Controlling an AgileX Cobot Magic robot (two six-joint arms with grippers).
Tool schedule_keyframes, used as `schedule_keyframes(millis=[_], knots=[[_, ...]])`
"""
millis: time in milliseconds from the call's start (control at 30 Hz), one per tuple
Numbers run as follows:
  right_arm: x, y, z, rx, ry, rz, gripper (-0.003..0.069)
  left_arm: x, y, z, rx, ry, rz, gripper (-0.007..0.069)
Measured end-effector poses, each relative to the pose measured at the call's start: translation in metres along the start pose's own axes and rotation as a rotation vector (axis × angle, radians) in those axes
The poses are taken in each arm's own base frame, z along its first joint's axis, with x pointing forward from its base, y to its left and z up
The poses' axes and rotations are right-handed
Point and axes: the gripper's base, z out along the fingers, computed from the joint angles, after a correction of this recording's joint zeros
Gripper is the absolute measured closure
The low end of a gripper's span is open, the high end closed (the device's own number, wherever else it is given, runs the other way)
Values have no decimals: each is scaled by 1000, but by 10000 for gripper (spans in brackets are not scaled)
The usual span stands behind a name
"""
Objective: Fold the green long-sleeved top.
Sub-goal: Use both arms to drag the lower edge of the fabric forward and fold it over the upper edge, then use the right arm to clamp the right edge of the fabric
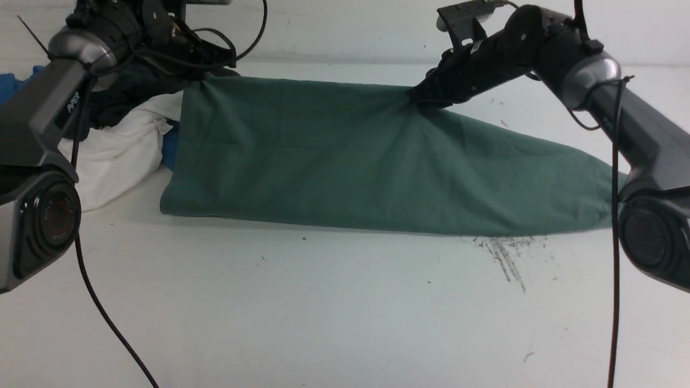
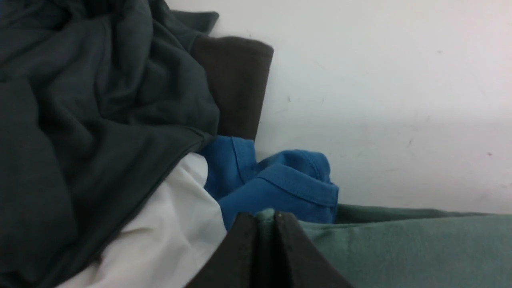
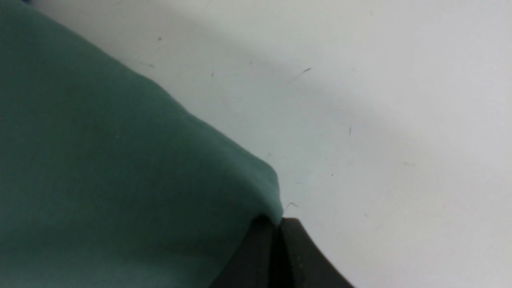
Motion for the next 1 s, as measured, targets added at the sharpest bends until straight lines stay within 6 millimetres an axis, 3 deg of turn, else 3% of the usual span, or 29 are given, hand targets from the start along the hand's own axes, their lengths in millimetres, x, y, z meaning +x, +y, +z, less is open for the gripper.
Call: schedule_keyframes(millis=[100,267,333,433,567,633,733,767,833,867,933,1000], knots=[[8,-2,12,10,-3,6,641,6,0,10,0,4,0,596],[9,-8,21,55,-74,7,498,10,1,20,0,-29,0,523],[6,-9,22,72,-109,9,421,11,1,24,-1,-36,0,452],[6,-9,21,73,-109,43,285,14,2,25,-9,-21,10,337],[3,-4,0,65,32,57,237,6,6,7,-53,26,35,279],[-3,-3,-23,85,119,65,246,-3,7,-15,-73,49,28,288],[-24,1,-78,140,207,45,328,-20,4,-61,-79,106,30,389],[-26,1,-82,145,207,42,337,-20,3,-63,-77,108,33,409],[-45,4,-119,183,161,40,462,-25,-12,-88,-28,157,87,540],[-46,4,-121,185,158,43,487,-25,-12,-89,-24,162,90,548],[-50,7,-137,188,152,68,620,-15,-31,-90,48,256,136,613],[-41,7,-133,183,194,83,649,-4,-42,-83,93,326,152,625]])
